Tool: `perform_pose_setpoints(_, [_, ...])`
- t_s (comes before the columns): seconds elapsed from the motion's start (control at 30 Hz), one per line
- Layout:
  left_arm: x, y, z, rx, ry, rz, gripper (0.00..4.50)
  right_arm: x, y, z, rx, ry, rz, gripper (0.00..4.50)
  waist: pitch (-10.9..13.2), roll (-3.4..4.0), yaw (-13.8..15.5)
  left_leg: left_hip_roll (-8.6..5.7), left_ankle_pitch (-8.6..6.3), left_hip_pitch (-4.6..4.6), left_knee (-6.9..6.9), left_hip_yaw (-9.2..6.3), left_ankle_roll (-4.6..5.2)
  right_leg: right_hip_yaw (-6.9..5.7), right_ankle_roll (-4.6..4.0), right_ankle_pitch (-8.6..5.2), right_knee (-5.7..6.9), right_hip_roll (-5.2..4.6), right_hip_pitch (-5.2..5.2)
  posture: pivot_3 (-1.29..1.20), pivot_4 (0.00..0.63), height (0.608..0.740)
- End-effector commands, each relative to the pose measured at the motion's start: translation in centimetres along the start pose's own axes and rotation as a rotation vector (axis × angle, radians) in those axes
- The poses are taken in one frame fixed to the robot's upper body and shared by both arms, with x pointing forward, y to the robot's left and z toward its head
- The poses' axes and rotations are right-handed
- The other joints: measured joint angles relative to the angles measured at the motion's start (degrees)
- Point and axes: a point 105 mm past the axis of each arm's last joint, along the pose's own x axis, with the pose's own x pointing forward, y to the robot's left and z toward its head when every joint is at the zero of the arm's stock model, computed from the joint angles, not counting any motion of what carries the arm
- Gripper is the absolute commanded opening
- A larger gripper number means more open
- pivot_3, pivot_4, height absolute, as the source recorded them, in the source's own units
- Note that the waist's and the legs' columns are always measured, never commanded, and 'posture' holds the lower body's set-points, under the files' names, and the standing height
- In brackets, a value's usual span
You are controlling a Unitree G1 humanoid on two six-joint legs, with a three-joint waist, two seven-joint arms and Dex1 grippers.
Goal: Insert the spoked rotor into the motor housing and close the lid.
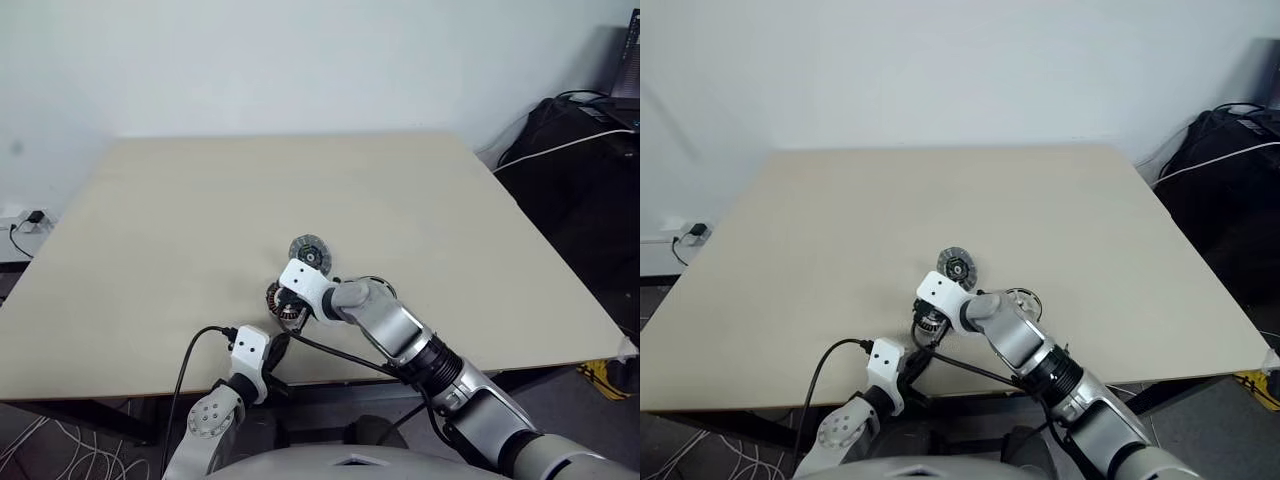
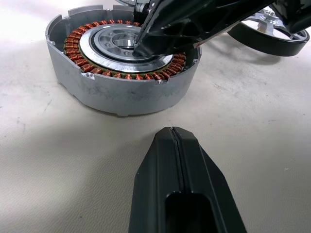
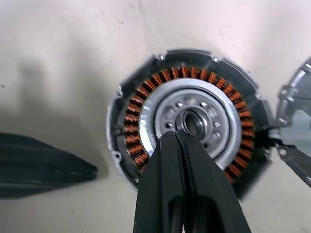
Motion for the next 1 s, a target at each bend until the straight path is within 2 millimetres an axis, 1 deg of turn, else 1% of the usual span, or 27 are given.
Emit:
perform_pose_setpoints(0.03, [0.1, 0.4, -0.3, -0.002, 0.003, 0.004, 0.0, -1.3, -0.4, 1.9, -0.037, -0.073, -0.016, 0.04, 0.01, 0.02, 0.0, 0.0, 0.0, 0.0, 0.0, 0.0, 0.0, 0.0, 0.0, 0.0, 0.0, 0.0, 0.0, 0.0, 0.0, 0.74])
perform_pose_setpoints(0.17, [0.1, 0.4, -0.5, -0.002, 0.002, 0.001, 0.0, -1.8, -0.5, 2.9, -0.056, -0.109, -0.036, 0.04, 0.0, 0.08, 0.02, 0.03, 0.0, 0.01, -0.01, 0.0, 0.0, 0.0, 0.0, 0.0, -0.01, 0.01, 0.0, 0.0, 0.0, 0.74])
perform_pose_setpoints(0.27, [0.2, 0.2, -0.5, 0.001, -0.002, -0.003, 0.0, -1.4, -1.2, 3.1, -0.056, -0.11, -0.082, 0.04, -0.01, 0.1, 0.02, 0.03, 0.0, 0.01, -0.01, 0.0, 0.0, -0.01, 0.0, 0.0, 0.0, 0.0, 0.0, 0.0, 0.0, 0.74])
perform_pose_setpoints(0.47, [0.2, 0.0, -0.4, 0.003, -0.007, -0.001, 0.0, -0.3, -1.0, 2.6, -0.063, -0.09, -0.083, 0.04, -0.01, 0.1, 0.03, 0.02, 0.0, 0.01, 0.0, 0.0, 0.0, -0.08, 0.0, 0.03, -0.01, 0.0, 0.01, 0.0, 0.0, 0.74])
perform_pose_setpoints(0.63, [0.2, 0.0, -0.2, 0.002, -0.01, 0.003, 0.0, 0.4, -1.3, 2.2, -0.059, -0.071, -0.092, 0.04, 0.0, 0.12, 0.01, 0.03, 0.0, 0.01, -0.01, 0.0, 0.0, -0.09, 0.0, 0.03, -0.01, 0.01, 0.01, 0.0, 0.0, 0.74])
perform_pose_setpoints(0.83, [0.2, 0.1, -0.1, 0.001, -0.011, 0.008, 0.0, 0.5, -0.8, 2.0, -0.056, -0.066, -0.062, 0.04, 0.02, 0.14, -0.01, 0.03, 0.0, 0.01, -0.01, 0.0, 0.0, -0.09, 0.0, 0.03, -0.01, 0.01, 0.0, 0.0, 0.0, 0.74])
perform_pose_setpoints(1.0, [0.1, 0.0, -0.2, -0.001, -0.009, 0.005, 0.0, 0.1, -0.1, 1.6, -0.066, -0.062, -0.035, 0.04, 0.02, 0.14, -0.01, 0.03, 0.0, 0.01, -0.01, 0.0, 0.0, -0.08, 0.0, 0.03, -0.03, 0.01, 0.0, 0.0, 0.0, 0.74])
